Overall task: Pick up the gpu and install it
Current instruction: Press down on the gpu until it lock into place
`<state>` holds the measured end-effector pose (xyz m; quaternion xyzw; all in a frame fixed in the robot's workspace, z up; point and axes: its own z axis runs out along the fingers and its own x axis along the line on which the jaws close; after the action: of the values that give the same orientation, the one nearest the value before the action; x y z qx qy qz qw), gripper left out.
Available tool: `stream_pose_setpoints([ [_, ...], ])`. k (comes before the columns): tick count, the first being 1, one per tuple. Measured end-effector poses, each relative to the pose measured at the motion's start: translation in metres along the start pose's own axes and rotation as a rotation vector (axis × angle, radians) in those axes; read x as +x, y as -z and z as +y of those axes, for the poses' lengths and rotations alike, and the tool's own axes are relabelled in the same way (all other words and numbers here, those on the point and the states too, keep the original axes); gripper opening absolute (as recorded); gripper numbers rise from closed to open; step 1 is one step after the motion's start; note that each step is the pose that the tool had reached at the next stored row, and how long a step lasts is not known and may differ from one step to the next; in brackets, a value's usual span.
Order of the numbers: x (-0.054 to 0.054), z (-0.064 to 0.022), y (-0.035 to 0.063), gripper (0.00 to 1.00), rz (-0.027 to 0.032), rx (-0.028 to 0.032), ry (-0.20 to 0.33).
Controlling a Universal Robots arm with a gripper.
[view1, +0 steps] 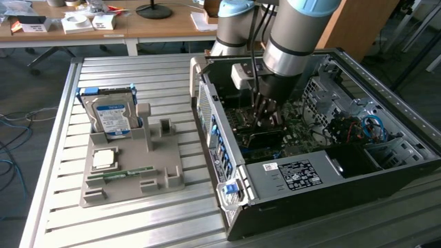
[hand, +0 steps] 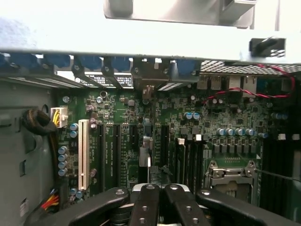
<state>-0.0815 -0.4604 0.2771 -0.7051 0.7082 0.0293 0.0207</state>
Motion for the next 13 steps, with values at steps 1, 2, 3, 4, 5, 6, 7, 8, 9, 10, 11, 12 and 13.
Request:
stream_pose_setpoints([
  [1,0.000,0.0000,0.0023,0.11,0.0001,-0.0001,0.000],
  [2,0.000,0.0001,0.0045,0.11,0.0001,-0.0001,0.000],
  [3,0.000,0.0001,0.0067,0.11,0.0000,-0.0001,0.000],
  [4,-0.001,0.0001,0.0089,0.11,0.0000,-0.0001,0.000],
  [5,-0.001,0.0002,0.0114,0.11,-0.0001,0.0000,0.000],
  [6,-0.001,0.0002,0.0141,0.11,0.0000,-0.0001,0.000],
  [7,-0.001,0.0002,0.0169,0.11,0.0000,0.0000,0.000],
  [8,-0.001,0.0003,0.0197,0.11,0.0001,-0.0001,0.000],
  [9,-0.002,0.0003,0.0225,0.11,0.0001,-0.0001,0.000],
  [10,-0.002,0.0003,0.0251,0.11,0.0000,0.0000,0.000],
  [11,-0.002,0.0004,0.0276,0.11,0.0000,-0.0001,0.000],
  [12,-0.002,0.0004,0.0302,0.11,0.0000,-0.0001,0.000],
  [13,-0.002,0.0004,0.0324,0.11,-0.0001,0.0000,0.000],
])
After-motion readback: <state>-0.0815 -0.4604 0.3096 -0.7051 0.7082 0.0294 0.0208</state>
